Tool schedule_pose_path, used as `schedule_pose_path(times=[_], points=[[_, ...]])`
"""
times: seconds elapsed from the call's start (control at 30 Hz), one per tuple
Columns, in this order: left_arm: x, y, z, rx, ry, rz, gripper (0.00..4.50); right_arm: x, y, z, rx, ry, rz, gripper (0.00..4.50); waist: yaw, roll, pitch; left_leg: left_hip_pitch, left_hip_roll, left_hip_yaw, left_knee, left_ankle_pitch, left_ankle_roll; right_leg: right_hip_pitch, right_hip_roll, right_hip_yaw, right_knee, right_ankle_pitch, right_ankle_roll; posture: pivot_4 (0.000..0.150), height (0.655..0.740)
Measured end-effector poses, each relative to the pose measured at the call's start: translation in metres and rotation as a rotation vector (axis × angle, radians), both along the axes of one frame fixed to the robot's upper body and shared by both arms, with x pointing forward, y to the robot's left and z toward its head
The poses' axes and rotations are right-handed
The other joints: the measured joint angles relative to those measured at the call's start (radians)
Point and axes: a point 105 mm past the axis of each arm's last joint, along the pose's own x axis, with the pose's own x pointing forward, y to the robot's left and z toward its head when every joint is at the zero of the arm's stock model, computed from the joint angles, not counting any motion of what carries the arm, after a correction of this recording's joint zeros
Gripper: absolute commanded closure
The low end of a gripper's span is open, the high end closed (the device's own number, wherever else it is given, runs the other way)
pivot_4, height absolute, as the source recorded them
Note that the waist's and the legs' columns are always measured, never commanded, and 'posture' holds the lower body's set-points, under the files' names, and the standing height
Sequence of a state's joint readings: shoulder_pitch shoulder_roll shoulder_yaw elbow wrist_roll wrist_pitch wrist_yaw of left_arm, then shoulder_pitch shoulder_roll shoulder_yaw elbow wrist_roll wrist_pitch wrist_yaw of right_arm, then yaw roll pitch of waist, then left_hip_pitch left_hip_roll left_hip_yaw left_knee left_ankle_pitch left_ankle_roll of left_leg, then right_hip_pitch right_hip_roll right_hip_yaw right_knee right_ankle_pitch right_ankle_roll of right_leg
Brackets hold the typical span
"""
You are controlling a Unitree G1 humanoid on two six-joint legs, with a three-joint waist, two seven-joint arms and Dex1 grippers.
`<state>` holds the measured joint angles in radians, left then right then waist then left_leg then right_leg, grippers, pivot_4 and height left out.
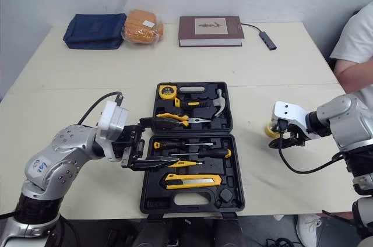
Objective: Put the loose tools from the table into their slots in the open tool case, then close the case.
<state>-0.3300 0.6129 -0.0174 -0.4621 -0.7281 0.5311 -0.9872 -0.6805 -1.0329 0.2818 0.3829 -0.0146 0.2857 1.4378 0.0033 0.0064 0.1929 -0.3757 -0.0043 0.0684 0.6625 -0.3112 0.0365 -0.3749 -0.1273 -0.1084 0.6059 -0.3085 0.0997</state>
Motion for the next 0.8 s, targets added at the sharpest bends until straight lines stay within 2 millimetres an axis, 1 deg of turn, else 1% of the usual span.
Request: schedule_pose_path(times=[0.03, 0.1, 0.13, 0.27, 0.33, 0.4, 0.47, 0.5, 0.53, 0.57, 0.63, 0.67, 0.73, 0.8], points=[[0.0, 0.0, 0.0, 0.0, 0.0, 0.0, 0.0, 0.0, 0.0, 0.0, -0.002, 0.0, 0.0, 3.71, 0.0, 0.0, 0.0, 0.0, 0.0, 0.0, 0.0, 0.0, 0.0, 0.0, 0.0, 0.0, 0.0, 0.0, 0.0, 0.15, 0.74], [-0.001, 0.0, 0.001, 0.001, -0.003, -0.007, 0.0, 0.001, -0.002, 0.001, -0.009, -0.008, 0.006, 4.37, -0.001, 0.0, 0.0, 0.0, 0.0, 0.0, 0.0, 0.0, 0.0, 0.0, 0.0, 0.0, 0.0, 0.0, 0.0, 0.15, 0.74], [-0.001, -0.001, 0.001, 0.002, -0.007, -0.012, 0.0, 0.001, -0.001, 0.003, -0.014, -0.018, 0.012, 4.45, -0.002, 0.0, 0.0, 0.0, 0.0, 0.0, 0.0, 0.0, 0.0, 0.0, 0.0, 0.0, 0.0, 0.0, 0.0, 0.15, 0.74], [-0.001, -0.001, 0.003, 0.0, -0.021, -0.022, 0.0, 0.002, -0.001, 0.002, -0.027, -0.033, 0.039, 4.45, -0.003, 0.0, 0.0, 0.0, 0.0, 0.0, 0.0, 0.0, 0.0, 0.0, 0.001, 0.0, 0.001, 0.0, 0.0, 0.15, 0.74], [-0.003, -0.002, 0.003, 0.001, -0.022, -0.038, 0.0, 0.002, 0.0, 0.005, -0.022, -0.046, 0.058, 4.45, -0.003, 0.0, 0.0, 0.0, 0.0, 0.0, 0.0, 0.0, 0.0, 0.0, 0.001, 0.0, 0.001, 0.0, 0.0, 0.15, 0.74], [-0.005, -0.002, 0.004, -0.001, -0.035, -0.06, 0.0, -0.004, 0.004, 0.012, -0.005, -0.058, 0.097, 4.45, -0.002, 0.0, 0.001, 0.0, 0.0, 0.0, 0.0, 0.0, 0.0, 0.0, 0.001, 0.0, 0.001, 0.0, 0.0, 0.15, 0.74], [-0.007, -0.002, 0.007, -0.011, -0.062, -0.077, 0.0, -0.011, 0.018, 0.027, 0.046, -0.089, 0.16, 4.45, -0.001, 0.001, 0.001, 0.0, 0.0, 0.0, 0.0, 0.0, 0.0, 0.0, 0.001, 0.0, 0.001, 0.0, 0.0, 0.15, 0.74], [-0.008, -0.002, 0.007, -0.016, -0.076, -0.087, 0.0, -0.015, 0.028, 0.038, 0.088, -0.117, 0.198, 4.45, -0.001, 0.001, 0.001, 0.0, 0.0, 0.0, 0.001, 0.0, 0.0, 0.0, 0.001, 0.0, 0.001, 0.0, 0.0, 0.15, 0.74], [-0.009, -0.002, 0.007, -0.016, -0.09, -0.099, 0.0, -0.022, 0.039, 0.046, 0.132, -0.134, 0.24, 4.45, 0.0, 0.001, 0.001, 0.0, 0.001, 0.0, 0.001, 0.0, 0.0, 0.0, 0.001, 0.0, 0.0, 0.0, 0.0, 0.15, 0.74], [-0.01, -0.001, 0.007, -0.012, -0.1, -0.108, 0.0, -0.03, 0.046, 0.05, 0.151, -0.137, 0.271, 4.45, 0.001, 0.001, 0.001, 0.0, 0.001, -0.001, 0.001, 0.0, 0.0, 0.0, 0.001, 0.0, 0.001, 0.0, 0.0, 0.15, 0.74], [-0.011, 0.0, 0.004, 0.003, -0.103, -0.12, 0.0, -0.047, 0.062, 0.052, 0.176, -0.118, 0.341, 4.45, 0.004, 0.0, 0.001, 0.0, 0.001, -0.001, 0.0, 0.0, -0.001, 0.0, 0.001, 0.0, 0.0, 0.0, 0.0, 0.15, 0.74], [-0.009, 0.002, 0.001, 0.011, -0.094, -0.123, 0.0, -0.06, 0.076, 0.051, 0.198, -0.096, 0.392, 4.45, 0.007, 0.0, 0.001, 0.0, 0.001, -0.001, 0.0, 0.0, -0.001, 0.0, 0.0, 0.0, 0.0, 0.0, 0.0, 0.15, 0.74], [-0.007, 0.005, -0.003, 0.031, -0.093, -0.127, 0.0, -0.08, 0.095, 0.048, 0.232, -0.053, 0.467, 4.45, 0.013, 0.0, 0.001, 0.0, 0.001, -0.001, 0.0, -0.001, -0.001, 0.0, 0.0, 0.0, 0.0, 0.0, 0.0, 0.15, 0.74], [-0.007, 0.006, -0.006, 0.047, -0.1, -0.136, 0.0, -0.093, 0.106, 0.046, 0.247, -0.026, 0.506, 4.45, 0.018, 0.0, 0.001, 0.0, 0.001, -0.001, 0.0, -0.001, 0.0, 0.0, 0.0, 0.0, 0.0, 0.0, 0.0, 0.15, 0.74]])
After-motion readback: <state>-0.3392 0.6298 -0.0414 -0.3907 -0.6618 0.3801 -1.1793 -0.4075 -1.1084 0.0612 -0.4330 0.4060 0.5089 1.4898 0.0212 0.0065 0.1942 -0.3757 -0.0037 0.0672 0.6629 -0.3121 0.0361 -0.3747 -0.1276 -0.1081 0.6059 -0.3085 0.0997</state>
